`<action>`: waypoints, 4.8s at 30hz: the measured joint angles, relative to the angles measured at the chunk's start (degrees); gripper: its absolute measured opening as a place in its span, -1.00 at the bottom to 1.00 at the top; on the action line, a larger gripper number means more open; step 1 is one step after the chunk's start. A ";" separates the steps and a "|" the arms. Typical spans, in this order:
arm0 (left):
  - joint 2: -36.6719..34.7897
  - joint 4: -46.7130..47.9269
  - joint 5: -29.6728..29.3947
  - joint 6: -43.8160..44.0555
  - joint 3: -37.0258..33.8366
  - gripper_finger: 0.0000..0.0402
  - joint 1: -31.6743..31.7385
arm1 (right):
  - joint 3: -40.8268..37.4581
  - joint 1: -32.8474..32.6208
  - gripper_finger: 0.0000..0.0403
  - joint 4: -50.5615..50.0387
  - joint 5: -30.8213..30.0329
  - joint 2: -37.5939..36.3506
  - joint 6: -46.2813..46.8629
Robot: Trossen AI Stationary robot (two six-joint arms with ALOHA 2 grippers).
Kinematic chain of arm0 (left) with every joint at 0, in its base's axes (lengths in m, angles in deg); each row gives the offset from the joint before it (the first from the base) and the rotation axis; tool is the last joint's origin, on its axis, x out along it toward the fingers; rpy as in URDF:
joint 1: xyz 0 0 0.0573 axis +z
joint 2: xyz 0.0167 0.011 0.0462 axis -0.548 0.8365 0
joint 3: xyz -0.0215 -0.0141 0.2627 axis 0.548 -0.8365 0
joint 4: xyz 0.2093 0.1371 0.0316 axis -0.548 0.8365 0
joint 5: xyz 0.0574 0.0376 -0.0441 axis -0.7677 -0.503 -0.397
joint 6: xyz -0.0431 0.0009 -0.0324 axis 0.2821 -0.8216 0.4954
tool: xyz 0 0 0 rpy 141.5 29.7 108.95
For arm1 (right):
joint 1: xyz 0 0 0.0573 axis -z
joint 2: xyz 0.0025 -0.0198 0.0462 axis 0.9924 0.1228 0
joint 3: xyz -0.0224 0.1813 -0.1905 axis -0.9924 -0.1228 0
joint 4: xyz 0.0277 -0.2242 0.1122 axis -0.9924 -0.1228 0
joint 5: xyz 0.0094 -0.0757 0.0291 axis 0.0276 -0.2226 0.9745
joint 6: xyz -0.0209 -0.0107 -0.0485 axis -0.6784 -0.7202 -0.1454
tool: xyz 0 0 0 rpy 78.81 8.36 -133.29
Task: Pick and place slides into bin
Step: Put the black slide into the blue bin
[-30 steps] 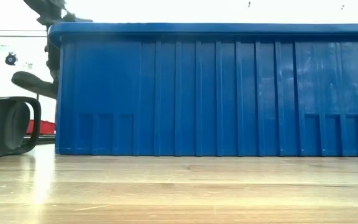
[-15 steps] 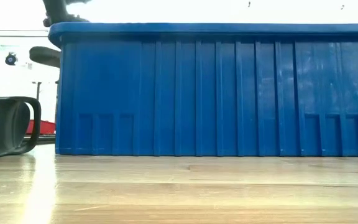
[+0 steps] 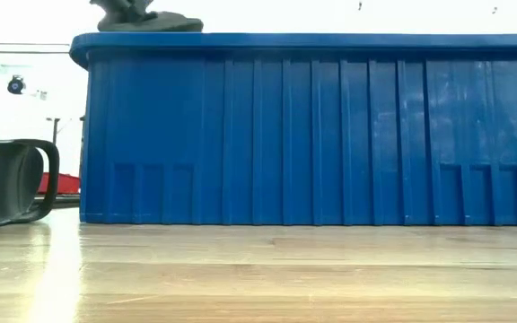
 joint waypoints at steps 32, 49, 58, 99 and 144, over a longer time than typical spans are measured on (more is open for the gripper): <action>33.09 -11.88 -43.15 21.42 18.88 -1.00 -30.50 | 0.02 0.00 -0.96 -17.26 -4.17 -16.16 -1.71; 45.75 -1.08 -61.98 27.40 19.84 -1.00 -35.96 | 0.00 0.00 -0.96 -21.74 -4.19 -18.29 -6.56; 45.42 20.91 -56.46 55.18 19.78 -1.00 -36.74 | 0.00 0.00 -0.96 -23.30 -4.19 -18.34 -7.75; 61.01 35.53 -47.22 70.54 18.20 -0.92 -30.75 | 0.00 0.00 -0.96 -25.81 -4.17 -18.29 -7.70; 35.18 25.30 -19.80 35.09 19.82 0.42 -36.38 | -0.02 0.00 -0.96 -26.20 -4.14 -18.34 -8.18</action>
